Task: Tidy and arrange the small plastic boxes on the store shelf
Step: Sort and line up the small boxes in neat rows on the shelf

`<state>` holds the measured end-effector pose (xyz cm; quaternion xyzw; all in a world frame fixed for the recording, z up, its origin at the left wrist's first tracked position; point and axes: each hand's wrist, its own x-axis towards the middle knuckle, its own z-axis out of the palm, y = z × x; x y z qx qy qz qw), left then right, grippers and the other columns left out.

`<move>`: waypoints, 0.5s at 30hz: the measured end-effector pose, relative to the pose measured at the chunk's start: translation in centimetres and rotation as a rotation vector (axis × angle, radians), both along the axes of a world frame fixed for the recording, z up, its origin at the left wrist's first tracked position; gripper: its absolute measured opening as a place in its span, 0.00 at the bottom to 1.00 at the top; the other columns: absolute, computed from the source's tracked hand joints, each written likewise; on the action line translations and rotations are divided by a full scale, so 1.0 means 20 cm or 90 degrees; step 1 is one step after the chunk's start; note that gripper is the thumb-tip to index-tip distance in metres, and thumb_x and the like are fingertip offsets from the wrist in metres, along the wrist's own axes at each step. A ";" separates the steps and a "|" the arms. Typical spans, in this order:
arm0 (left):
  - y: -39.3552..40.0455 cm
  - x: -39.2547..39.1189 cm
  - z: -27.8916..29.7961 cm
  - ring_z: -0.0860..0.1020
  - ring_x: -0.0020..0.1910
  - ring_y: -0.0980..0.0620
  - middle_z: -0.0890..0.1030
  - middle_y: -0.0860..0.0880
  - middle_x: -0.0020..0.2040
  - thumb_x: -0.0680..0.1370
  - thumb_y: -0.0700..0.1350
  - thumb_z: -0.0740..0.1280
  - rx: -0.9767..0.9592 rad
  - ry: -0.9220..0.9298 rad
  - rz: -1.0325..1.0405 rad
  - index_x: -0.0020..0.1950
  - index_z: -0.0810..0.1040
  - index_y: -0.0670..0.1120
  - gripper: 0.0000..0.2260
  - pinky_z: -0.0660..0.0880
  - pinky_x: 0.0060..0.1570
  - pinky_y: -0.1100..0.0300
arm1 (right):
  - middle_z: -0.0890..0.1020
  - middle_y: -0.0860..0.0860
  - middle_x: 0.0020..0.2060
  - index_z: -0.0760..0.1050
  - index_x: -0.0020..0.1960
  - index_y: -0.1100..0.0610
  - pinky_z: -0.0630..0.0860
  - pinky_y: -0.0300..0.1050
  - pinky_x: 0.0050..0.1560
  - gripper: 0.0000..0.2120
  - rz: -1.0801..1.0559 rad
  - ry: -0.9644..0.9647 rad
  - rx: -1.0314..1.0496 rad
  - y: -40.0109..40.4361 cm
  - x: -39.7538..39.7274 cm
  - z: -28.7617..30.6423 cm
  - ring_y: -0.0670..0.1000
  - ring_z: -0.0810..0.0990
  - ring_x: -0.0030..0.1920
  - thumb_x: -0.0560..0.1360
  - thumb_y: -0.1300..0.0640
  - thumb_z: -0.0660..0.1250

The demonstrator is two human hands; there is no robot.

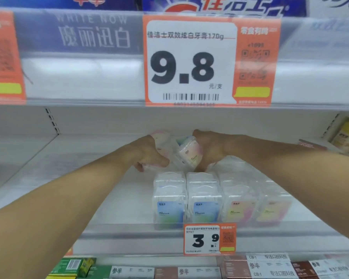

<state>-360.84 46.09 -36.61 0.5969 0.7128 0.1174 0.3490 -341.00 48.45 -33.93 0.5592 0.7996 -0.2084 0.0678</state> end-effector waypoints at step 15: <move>-0.10 -0.03 0.16 0.84 0.47 0.44 0.83 0.44 0.52 0.67 0.44 0.79 0.147 -0.306 -0.021 0.57 0.77 0.44 0.22 0.82 0.47 0.47 | 0.80 0.59 0.45 0.76 0.49 0.58 0.76 0.45 0.41 0.14 -0.154 0.323 -0.003 0.00 0.35 0.13 0.54 0.78 0.42 0.69 0.56 0.78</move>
